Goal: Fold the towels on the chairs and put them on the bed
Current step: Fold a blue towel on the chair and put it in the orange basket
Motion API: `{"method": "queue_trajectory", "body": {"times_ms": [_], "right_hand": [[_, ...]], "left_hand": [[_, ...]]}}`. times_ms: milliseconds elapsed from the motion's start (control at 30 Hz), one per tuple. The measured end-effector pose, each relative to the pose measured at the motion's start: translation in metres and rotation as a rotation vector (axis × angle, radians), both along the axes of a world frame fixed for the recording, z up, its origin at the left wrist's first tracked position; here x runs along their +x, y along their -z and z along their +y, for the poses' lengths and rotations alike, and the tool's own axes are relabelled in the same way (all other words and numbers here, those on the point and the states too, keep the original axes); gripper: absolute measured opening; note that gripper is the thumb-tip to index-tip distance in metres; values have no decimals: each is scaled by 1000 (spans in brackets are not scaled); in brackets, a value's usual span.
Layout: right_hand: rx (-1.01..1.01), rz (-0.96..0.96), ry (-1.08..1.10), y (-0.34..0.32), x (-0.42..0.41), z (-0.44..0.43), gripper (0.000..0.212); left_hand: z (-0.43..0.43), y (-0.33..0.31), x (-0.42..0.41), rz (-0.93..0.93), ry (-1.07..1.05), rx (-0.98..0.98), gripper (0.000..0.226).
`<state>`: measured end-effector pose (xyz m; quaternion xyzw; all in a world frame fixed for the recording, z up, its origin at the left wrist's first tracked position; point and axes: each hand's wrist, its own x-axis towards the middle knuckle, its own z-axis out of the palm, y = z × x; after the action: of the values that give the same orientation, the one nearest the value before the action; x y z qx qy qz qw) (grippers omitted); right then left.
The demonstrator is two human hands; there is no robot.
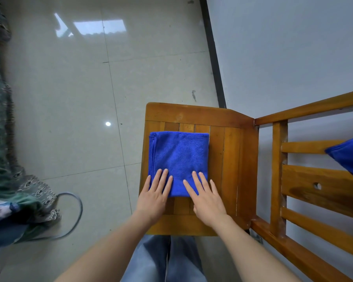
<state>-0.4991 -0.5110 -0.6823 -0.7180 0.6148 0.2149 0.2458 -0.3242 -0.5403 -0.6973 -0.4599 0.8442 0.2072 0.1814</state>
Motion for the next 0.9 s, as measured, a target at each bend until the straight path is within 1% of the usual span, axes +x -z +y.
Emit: {"method": "queue_trajectory", "body": {"times_ms": [67,133,200,333,433,500,533,567,600,667,733,900], "right_hand": [[-23,-12,-25,4,-3,2,99],[-83,-24,-38,9,-5,6,99],[-152,-38,-41,14,-4,8,98],[-297,-48,-86,26,-7,11,96],[-423,-38,-134,33,-11,8,84],[-483,-49,-158,37,-13,4,64],[-506,-58,-170,36,-14,3,55],[-517,-70,-179,34,-15,1,49],[-519,-86,-184,31,-15,0,47],[-518,-114,-179,20,-17,-4,51],[-535,-118,-182,0,-18,-10,52],[-604,-123,-185,-58,-24,-26,49]], "left_hand": [[5,6,2,43,15,-71,70],[9,16,5,46,41,-128,58],[10,23,8,46,73,-177,56],[4,29,13,141,106,-317,51],[-5,31,13,173,146,-394,44],[-10,32,14,182,184,-436,40],[-12,31,14,178,201,-433,43],[-14,28,14,169,212,-409,50],[-17,23,14,152,217,-373,57],[-21,9,11,124,209,-308,63],[-26,-11,8,123,195,-284,66],[-35,-65,-1,181,150,-322,66]]}}
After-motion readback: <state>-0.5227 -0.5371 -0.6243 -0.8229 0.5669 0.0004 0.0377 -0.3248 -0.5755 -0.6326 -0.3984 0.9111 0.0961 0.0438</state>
